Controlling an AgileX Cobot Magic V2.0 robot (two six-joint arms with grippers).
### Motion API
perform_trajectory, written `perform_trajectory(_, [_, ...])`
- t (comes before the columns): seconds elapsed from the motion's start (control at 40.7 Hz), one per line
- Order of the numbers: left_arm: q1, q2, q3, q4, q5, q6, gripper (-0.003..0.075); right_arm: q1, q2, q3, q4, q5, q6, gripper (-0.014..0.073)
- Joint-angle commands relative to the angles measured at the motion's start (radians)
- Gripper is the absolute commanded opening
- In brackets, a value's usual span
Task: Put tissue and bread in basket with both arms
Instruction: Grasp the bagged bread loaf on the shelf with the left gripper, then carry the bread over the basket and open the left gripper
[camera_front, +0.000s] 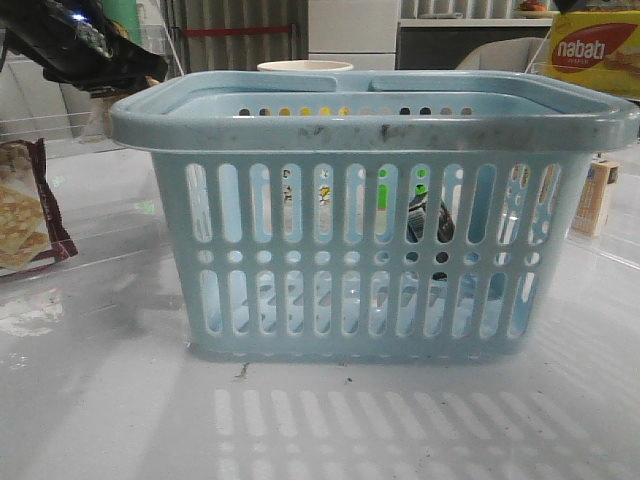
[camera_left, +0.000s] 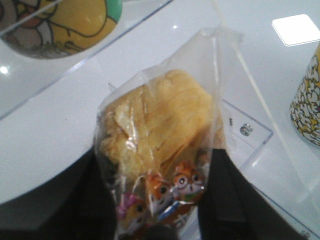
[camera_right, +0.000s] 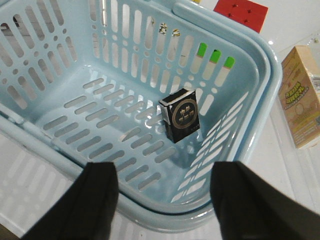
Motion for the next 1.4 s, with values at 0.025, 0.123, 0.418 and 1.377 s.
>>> perform_trajectory(0.025, [0.003,-0.069,-0.038,0.002,-0.063,0.005,0.0196,0.002,-0.017,-0.028,-0.015,-0.063,0.001,0.0517])
perform_trajectory(0.123, [0.003,-0.102,-0.04,0.002,-0.046,0.005,0.0128,0.002,-0.017,-0.028,-0.015,-0.063,0.001,0.0517])
perform_trajectory(0.418, [-0.022,-0.318,-0.04,-0.006,0.033,0.005,0.0091,0.002,-0.017,-0.028,-0.015,-0.063,0.001,0.0517])
perform_trajectory(1.377, [-0.495,-0.299,-0.038,-0.117,0.476,0.092,0.0206,0.002,-0.017,-0.028,-0.015,-0.063,0.001,0.0517])
